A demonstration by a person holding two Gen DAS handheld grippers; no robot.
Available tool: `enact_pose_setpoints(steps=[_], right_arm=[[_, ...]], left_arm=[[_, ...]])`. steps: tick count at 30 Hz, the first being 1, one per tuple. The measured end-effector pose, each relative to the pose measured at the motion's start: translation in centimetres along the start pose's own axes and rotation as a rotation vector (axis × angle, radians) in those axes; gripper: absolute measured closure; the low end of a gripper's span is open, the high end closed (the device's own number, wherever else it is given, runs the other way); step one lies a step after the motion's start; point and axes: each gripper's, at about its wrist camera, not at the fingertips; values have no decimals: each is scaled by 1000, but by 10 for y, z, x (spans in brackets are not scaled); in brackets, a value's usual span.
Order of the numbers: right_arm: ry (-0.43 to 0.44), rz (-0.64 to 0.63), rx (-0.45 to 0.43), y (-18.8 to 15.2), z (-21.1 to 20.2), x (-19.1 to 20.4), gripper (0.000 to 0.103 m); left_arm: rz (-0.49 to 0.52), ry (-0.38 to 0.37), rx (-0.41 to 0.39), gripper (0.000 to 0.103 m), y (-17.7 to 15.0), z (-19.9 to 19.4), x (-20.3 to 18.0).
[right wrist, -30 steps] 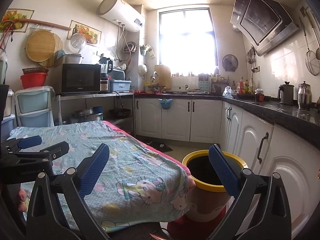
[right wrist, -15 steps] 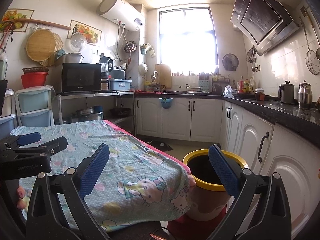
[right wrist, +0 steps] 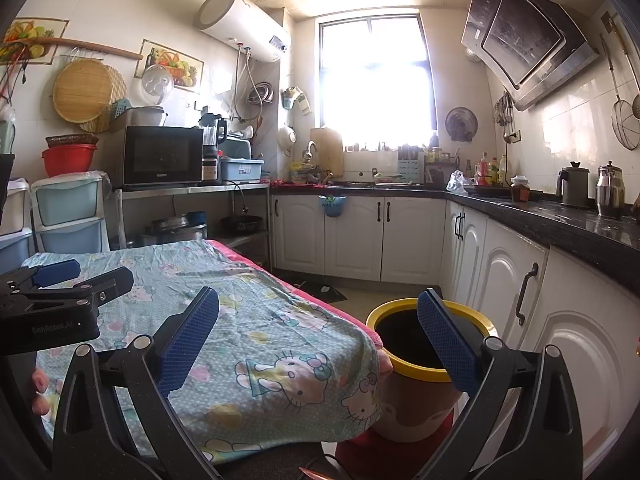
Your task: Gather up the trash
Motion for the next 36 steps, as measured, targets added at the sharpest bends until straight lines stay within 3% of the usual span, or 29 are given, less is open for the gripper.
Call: enact_pose_setpoints(steps=[36], right_arm=[[-1,3,4,0,0,0,6]], left_arm=[[0,5,-2,11,2,-2,0]])
Point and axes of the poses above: each gripper's, at about its wrist camera, not at the fingertips, and z roughly the way its jaws point, x to its left, y to its top, and after that the axes turned 11 degrees about -x, right-handed
